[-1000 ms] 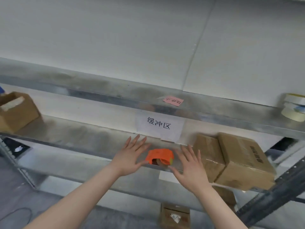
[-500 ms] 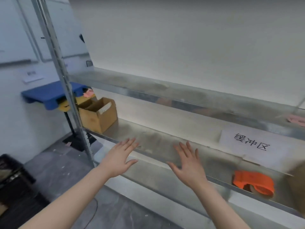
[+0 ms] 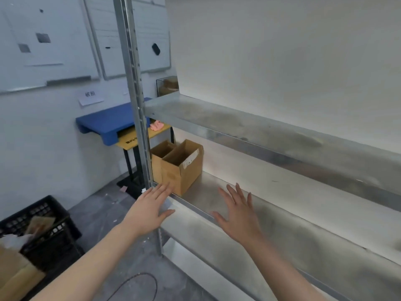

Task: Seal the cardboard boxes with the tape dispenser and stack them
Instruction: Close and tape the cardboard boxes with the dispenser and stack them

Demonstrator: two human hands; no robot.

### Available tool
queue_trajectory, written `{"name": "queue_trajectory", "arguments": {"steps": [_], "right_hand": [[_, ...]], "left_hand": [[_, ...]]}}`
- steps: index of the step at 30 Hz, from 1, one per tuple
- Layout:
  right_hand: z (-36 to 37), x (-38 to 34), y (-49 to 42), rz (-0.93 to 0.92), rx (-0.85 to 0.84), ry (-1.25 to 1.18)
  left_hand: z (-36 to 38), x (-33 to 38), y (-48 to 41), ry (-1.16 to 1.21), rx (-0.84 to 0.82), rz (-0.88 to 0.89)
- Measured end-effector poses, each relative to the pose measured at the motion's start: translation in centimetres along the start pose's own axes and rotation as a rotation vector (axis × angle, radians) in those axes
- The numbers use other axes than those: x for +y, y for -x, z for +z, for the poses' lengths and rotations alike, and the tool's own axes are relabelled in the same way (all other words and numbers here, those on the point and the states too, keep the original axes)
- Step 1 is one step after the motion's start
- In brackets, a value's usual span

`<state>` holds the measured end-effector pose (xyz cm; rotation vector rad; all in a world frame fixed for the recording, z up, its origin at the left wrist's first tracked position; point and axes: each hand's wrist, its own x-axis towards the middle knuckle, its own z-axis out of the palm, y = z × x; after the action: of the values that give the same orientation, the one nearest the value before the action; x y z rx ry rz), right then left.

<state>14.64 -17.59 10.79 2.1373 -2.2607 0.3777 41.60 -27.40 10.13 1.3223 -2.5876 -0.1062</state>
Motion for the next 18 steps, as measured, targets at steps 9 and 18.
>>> {"name": "queue_trajectory", "arguments": {"steps": [9, 18], "right_hand": [[6.3, -2.9, -12.2, 0.09, -0.105, 0.055], [12.7, -4.8, -17.6, 0.273, -0.186, -0.003]], "left_hand": [[3.1, -10.5, -7.5, 0.009, -0.113, -0.007], [7.5, -14.5, -14.1, 0.472, -0.262, -0.284]]}}
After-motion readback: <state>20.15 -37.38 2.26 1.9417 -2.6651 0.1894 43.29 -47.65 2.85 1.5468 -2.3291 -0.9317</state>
